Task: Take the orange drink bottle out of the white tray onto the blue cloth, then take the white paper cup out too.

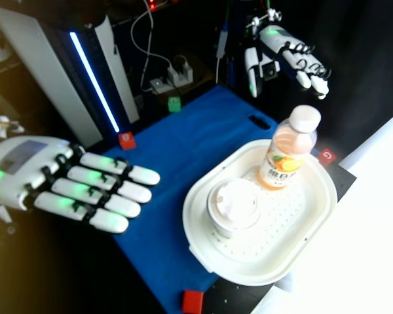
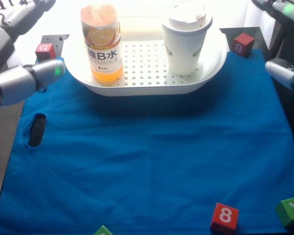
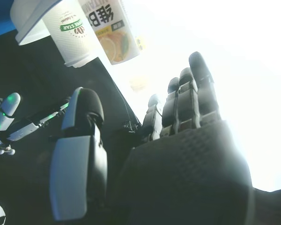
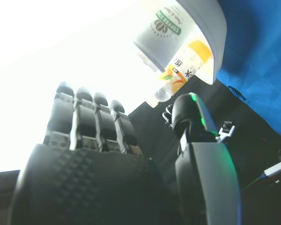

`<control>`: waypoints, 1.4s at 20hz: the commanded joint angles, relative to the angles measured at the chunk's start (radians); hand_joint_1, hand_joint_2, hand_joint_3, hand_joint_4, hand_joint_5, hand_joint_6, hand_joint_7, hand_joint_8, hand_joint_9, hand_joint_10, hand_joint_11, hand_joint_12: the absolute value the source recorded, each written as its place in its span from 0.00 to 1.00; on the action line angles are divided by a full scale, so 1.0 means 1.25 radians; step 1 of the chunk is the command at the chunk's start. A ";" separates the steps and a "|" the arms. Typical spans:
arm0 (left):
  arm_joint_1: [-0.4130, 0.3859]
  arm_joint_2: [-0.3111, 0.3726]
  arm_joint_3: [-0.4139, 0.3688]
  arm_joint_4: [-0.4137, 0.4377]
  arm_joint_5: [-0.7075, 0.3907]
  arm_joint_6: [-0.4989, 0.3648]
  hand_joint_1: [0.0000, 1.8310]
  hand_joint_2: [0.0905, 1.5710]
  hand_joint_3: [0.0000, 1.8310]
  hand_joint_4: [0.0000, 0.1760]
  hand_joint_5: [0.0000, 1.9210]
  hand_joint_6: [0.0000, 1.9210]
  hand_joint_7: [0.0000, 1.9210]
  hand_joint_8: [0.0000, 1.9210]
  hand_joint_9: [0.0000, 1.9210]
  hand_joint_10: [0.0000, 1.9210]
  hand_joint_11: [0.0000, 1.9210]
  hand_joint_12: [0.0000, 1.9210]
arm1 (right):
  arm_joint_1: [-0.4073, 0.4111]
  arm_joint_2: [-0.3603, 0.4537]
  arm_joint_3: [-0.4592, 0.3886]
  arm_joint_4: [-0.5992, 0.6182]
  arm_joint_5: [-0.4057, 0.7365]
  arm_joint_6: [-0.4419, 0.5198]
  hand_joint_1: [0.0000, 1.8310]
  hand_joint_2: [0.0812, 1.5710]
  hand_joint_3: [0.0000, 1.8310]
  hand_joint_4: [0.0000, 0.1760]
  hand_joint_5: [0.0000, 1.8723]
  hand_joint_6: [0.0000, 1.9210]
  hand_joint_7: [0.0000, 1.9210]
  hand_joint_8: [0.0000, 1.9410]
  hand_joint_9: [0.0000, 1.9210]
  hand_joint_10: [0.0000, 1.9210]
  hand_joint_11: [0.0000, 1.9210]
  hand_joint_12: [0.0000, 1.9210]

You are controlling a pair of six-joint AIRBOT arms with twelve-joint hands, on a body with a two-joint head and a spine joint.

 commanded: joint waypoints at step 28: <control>-0.176 -0.280 0.382 -0.034 0.189 -0.385 0.38 0.59 0.00 0.98 0.00 0.00 0.00 0.00 0.00 0.00 0.00 0.00 | 0.002 -0.057 0.008 -0.033 0.082 -0.003 0.14 0.88 0.00 0.00 0.00 0.00 0.00 0.00 0.00 0.00 0.00 0.00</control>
